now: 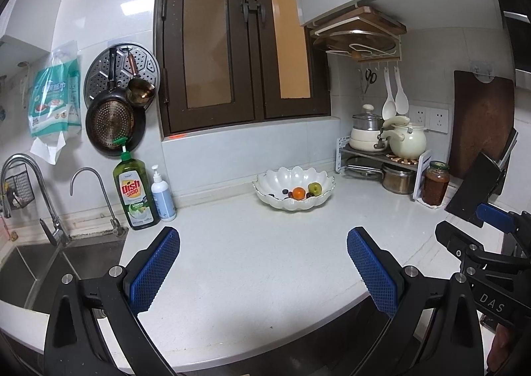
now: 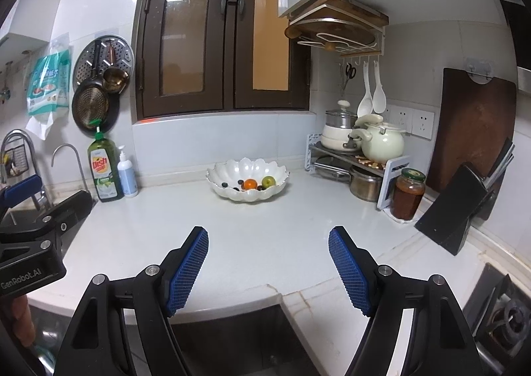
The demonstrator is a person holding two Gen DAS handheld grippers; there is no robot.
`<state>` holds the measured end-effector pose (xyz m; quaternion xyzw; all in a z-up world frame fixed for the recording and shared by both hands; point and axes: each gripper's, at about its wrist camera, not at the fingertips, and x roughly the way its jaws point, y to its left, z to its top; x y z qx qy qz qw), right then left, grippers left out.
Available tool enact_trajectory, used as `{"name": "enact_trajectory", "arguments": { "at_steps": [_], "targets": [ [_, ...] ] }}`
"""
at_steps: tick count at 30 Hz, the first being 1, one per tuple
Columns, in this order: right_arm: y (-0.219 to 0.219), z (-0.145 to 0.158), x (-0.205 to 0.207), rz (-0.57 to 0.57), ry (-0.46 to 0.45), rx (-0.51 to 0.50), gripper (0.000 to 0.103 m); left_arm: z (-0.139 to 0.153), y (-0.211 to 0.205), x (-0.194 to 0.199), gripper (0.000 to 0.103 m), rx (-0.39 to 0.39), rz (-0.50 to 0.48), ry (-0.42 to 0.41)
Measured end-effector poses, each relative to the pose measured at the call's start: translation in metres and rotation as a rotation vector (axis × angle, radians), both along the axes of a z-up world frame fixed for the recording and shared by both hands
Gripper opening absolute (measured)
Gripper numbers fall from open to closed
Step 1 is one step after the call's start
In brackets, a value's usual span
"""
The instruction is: Organize fruits
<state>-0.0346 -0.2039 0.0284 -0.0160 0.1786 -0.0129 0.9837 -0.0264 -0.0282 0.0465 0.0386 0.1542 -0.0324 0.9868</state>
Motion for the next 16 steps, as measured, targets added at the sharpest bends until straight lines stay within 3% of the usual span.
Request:
{"name": "enact_trajectory", "arguments": {
  "at_steps": [16],
  "targets": [
    [0.001, -0.0036, -0.0093, 0.006, 0.007, 0.0, 0.076, -0.0039, 0.0065, -0.0111, 0.103, -0.01, -0.003, 0.014]
  ]
}}
